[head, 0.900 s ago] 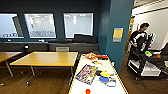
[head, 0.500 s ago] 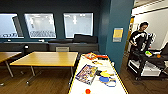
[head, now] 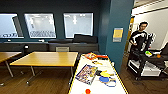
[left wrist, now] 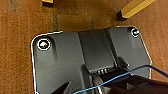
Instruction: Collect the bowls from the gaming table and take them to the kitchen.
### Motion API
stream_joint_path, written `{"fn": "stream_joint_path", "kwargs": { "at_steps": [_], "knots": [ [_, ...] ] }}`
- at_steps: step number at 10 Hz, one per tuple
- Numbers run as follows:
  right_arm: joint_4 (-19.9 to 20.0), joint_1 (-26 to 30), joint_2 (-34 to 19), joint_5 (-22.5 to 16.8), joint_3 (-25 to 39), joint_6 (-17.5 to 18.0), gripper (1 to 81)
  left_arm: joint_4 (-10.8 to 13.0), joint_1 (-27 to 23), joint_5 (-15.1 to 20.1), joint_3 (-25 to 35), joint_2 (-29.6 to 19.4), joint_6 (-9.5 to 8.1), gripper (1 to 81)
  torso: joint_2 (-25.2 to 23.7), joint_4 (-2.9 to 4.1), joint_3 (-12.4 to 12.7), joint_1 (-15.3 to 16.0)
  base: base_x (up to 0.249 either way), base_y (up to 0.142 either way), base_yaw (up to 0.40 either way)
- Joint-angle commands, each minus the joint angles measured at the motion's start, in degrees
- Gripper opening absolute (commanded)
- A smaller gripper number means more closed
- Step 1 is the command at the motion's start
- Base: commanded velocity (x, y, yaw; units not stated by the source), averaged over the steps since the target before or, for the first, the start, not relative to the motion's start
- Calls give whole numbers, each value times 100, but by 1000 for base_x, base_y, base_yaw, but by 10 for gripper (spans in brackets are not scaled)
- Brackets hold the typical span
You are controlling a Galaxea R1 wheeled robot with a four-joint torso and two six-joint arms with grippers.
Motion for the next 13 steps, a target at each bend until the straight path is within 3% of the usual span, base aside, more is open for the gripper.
{"fn": "stream_joint_path", "kwargs": {
  "at_steps": [1, 3, 4, 5, 10, 12, 13],
  "knots": [
    [105, 695, -1132, -12, 952, 56, 811, 42, -304, 260, 32, 9, 15, 811, 0, 0, 0, 0, 0, 0, 0],
    [352, 1143, -1706, -30, 1446, 56, 811, 42, -304, 260, 32, 44, 15, 811, 0, 0, -118, 0, 0, 0, 0],
    [431, 1354, -1986, -30, 1647, 56, 811, 42, -304, 260, 23, 70, 14, 811, 0, 0, -584, 0, 0, 0, 0],
    [527, 1521, -2135, -47, 1735, 56, 811, 42, -304, 260, 31, 88, 7, 811, -2, 0, -405, 0, 0, 0, 0],
    [1098, 2224, -2646, -118, 1762, 65, 811, 34, -304, 260, 32, 97, 6, 811, 0, 0, -1184, 0, 0, 0, 0],
    [1152, 2593, -2813, -162, 1850, 65, 811, 34, -304, 260, 23, 106, 6, 811, 2, 0, -1520, 2, 0, 0, 0],
    [1239, 2804, -2874, -345, 1842, 65, 811, 25, -304, 260, 23, 106, 6, 811, 2, 0, -1265, 4, 0, 0, 0]
  ]
}}
